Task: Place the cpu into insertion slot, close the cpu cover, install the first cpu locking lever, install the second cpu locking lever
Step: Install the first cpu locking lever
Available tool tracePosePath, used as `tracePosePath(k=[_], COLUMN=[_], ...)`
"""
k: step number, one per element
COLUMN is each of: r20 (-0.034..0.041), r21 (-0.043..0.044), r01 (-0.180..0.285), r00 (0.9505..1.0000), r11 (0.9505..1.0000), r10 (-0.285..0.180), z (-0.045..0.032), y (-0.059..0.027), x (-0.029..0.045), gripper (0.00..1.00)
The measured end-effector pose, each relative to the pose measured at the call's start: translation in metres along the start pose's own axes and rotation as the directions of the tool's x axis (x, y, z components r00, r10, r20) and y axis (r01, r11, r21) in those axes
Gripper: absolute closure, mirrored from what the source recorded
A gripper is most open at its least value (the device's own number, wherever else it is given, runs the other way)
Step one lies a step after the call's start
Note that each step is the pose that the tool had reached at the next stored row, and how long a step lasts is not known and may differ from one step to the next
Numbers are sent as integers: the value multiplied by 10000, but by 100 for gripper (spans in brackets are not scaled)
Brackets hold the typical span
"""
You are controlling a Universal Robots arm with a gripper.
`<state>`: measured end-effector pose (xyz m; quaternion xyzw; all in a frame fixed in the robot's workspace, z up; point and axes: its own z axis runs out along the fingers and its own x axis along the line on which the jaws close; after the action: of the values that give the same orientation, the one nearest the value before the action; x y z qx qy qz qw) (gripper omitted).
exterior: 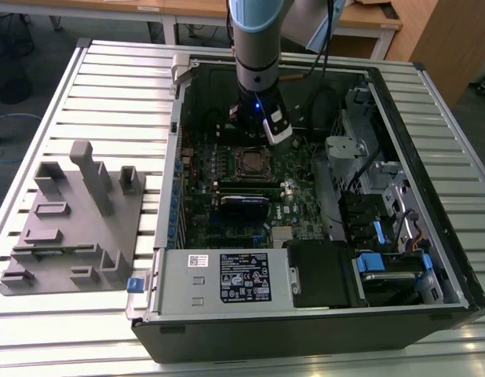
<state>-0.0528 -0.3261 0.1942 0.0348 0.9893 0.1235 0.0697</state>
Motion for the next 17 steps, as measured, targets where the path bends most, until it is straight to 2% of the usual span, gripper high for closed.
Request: tracePosePath(k=[8, 17], r20=[9, 41], r21=[13, 122], r01=[2, 26], r00=[10000, 10000], r11=[10000, 9999], r10=[-2, -27], z=[3, 0], y=[-4, -13], x=[1, 0], gripper=[90, 90])
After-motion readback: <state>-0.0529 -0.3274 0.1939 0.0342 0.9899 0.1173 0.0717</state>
